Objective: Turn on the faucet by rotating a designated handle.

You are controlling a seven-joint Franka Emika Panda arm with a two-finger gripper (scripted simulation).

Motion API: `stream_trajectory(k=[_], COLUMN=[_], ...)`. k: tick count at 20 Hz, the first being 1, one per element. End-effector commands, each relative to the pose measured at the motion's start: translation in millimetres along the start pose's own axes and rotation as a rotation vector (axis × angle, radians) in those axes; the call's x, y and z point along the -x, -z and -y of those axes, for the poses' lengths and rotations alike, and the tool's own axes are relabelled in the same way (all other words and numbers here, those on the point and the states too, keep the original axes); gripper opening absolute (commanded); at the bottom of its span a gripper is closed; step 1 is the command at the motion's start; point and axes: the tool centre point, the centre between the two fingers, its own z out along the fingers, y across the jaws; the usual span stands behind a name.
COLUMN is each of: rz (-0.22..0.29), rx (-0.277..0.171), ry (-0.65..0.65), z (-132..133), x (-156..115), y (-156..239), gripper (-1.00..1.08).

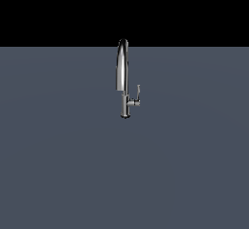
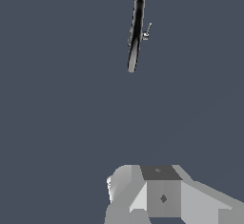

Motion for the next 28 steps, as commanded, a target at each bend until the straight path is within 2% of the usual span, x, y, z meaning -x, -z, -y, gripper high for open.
stream_trajectory(k=[1,8,14,19,28], rz=[0.000,0.014,0.049,0.095,0.205], rx=[0.000,-0.015,-0.052,-0.102,-0.220], ry=[0.000,-0.016,-0.055,-0.107,-0.231], z=[0.0,0.3,0.7,0.4,-4.0], x=[0.0,-6.9,-24.1,-46.7,-99.5], y=[0.0,-0.9,-3.4,-7.6,-21.9], gripper=[-1.00,-1.00,-1.00,-1.00,-1.00])
